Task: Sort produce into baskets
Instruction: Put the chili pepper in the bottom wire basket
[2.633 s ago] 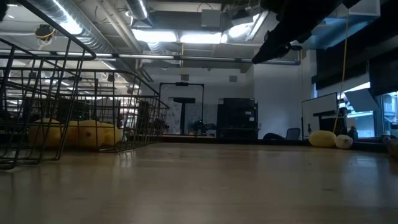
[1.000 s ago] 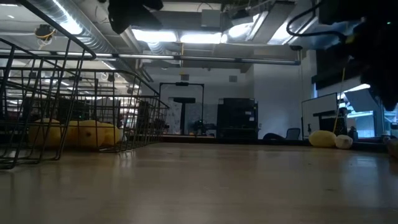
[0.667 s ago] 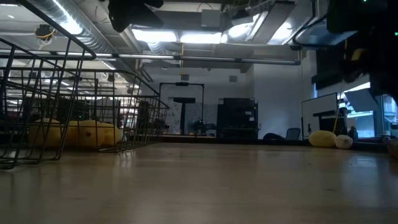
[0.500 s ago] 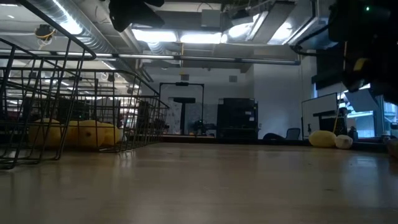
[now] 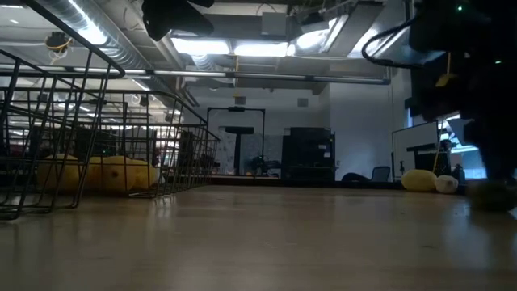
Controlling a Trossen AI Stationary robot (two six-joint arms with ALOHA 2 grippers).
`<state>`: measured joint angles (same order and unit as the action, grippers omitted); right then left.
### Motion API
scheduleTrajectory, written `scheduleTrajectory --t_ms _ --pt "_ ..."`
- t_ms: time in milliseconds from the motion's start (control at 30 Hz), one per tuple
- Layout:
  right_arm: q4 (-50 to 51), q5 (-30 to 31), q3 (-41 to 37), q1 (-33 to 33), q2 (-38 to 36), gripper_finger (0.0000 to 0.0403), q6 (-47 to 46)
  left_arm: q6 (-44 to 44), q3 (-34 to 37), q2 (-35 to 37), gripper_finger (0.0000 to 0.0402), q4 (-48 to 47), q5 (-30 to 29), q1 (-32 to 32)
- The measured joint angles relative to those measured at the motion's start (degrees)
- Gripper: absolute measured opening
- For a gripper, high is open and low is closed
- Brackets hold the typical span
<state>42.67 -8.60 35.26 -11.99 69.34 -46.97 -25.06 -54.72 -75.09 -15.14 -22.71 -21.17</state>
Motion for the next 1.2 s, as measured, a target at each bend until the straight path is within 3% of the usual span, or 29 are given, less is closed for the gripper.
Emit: scheduleTrajectory --t_ms 367,533,667,967,1200 --pt "-16.0 12.2 -0.3 0.0 1.2 0.0273 15.0 0.0 0.0 0.0 0.0198 0.0 -0.1 0.0" --pt "-22.0 15.6 -0.2 0.0 1.2 0.0273 29.0 0.2 0.0 0.0 0.0198 0.0 -0.1 0.0" --pt "-20.7 19.2 0.4 0.0 1.2 0.0273 40.3 0.6 0.0 0.0 0.0198 0.7 -0.1 0.0" --pt "-9.7 21.6 0.7 0.0 1.2 0.0273 41.4 1.3 0.0 0.0 0.0198 0.8 -0.1 0.2" --pt "-12.0 23.1 -2.0 0.0 1.2 0.0273 43.1 1.3 0.0 0.0 0.0198 0.8 -0.1 0.3"
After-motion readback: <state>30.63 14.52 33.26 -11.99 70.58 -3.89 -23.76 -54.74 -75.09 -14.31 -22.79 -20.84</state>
